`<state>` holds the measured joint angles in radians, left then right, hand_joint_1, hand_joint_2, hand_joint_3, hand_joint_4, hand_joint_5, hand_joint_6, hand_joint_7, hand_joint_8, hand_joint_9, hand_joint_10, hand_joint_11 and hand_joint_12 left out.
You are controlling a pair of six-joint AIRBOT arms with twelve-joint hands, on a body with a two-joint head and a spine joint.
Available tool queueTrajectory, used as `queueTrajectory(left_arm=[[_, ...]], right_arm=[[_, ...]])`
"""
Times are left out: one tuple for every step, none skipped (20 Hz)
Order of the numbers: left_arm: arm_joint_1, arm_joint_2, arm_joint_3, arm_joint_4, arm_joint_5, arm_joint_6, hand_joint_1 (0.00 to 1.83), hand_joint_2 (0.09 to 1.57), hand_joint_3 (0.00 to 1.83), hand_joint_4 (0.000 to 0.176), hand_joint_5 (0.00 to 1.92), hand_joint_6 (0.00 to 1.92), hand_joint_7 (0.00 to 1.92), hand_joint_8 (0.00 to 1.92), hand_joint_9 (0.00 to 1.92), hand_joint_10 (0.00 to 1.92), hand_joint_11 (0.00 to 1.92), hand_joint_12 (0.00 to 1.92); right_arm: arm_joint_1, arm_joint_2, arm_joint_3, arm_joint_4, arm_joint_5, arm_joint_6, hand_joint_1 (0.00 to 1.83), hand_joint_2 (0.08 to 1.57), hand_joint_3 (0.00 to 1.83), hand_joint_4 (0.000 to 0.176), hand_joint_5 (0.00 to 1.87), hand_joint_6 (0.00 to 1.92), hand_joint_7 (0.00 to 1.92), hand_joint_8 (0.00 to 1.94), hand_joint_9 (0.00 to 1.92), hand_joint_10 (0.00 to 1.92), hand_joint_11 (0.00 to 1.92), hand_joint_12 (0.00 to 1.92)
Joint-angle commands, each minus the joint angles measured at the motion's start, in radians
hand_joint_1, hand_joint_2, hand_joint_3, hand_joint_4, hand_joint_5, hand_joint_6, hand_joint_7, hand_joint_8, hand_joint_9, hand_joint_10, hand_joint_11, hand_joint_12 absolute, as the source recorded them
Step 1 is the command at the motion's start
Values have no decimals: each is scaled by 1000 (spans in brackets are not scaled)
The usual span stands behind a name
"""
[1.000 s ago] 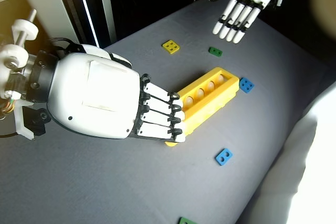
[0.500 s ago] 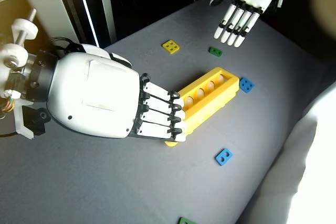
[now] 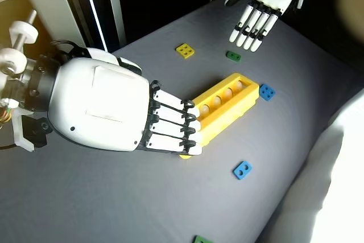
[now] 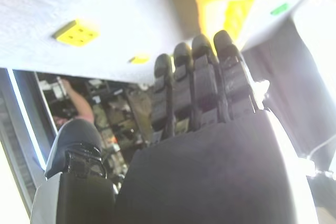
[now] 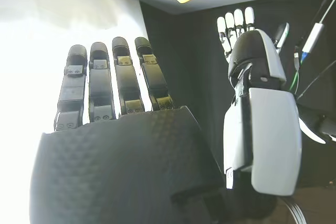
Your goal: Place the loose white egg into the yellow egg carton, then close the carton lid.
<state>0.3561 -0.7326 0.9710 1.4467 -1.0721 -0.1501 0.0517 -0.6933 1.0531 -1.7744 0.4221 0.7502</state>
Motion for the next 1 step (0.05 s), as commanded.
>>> queueTrajectory(left_arm=[[-4, 18, 5, -81, -46, 0, 0, 1231, 3, 0, 268, 0, 264, 3, 215, 2, 0, 418]], right_arm=[[11, 14, 0, 45, -12, 11, 213, 1097, 0, 0, 105, 1, 91, 2, 66, 3, 0, 138]])
